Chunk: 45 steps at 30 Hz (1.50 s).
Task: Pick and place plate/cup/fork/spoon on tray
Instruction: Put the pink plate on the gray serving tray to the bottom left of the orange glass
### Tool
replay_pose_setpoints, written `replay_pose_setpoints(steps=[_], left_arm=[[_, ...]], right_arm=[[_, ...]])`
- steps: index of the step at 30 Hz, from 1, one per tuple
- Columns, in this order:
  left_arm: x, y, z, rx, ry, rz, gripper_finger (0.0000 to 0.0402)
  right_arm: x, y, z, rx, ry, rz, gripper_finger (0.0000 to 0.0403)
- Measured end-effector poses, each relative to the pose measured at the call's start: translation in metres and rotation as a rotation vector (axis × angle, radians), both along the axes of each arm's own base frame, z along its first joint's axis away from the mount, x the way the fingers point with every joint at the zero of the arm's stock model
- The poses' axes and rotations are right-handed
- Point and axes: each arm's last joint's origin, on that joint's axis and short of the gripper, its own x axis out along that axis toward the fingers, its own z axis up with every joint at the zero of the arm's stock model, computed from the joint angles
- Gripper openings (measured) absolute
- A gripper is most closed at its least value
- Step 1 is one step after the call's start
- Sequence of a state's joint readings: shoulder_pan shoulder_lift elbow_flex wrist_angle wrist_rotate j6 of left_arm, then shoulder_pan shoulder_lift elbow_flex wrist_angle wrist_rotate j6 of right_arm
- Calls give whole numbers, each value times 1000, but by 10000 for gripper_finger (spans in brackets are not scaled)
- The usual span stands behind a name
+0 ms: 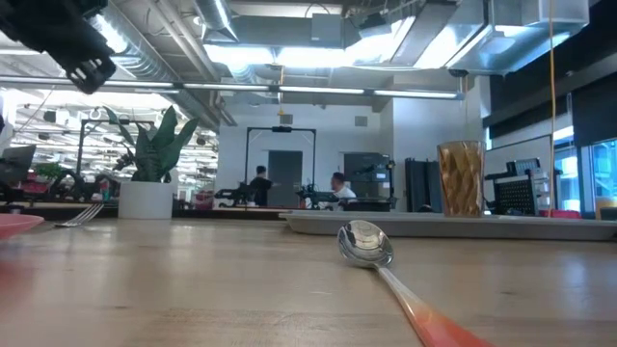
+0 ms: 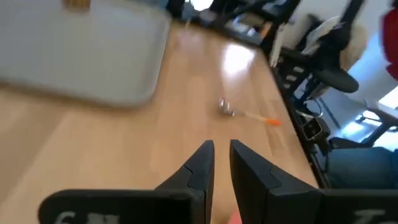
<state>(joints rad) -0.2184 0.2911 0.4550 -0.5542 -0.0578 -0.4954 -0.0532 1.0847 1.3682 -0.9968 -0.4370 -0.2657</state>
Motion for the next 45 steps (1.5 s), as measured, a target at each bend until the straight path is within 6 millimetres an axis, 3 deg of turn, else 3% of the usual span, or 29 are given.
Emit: replay_pose_setpoints(steps=[7,12,18,22,28,32,37,45], left_arm=[[12,-3,-15,-222,412,167,45],[15,-8,-23,-424,577,195,45],[15,-11,-22,-462,600,104,45],[16,-11,-21,-515,598,146,45],[17,-7,-21,-393,527,228,45],[18,-4,-21,-447,502,374,45],[18,-4,-21,-465,503,390,45],[10,-6,-29,-601,702,419,45]], right_arm=[[1,0,1,23,-4,-20,73],[2,0,2,36,-9,-31,73],[2,0,2,36,-13,-31,73],[3,0,3,35,-20,-31,73],[3,0,4,35,-31,-30,73],[4,0,4,34,-40,-30,73],[4,0,5,34,-50,-30,73],[4,0,5,33,-54,-30,73]])
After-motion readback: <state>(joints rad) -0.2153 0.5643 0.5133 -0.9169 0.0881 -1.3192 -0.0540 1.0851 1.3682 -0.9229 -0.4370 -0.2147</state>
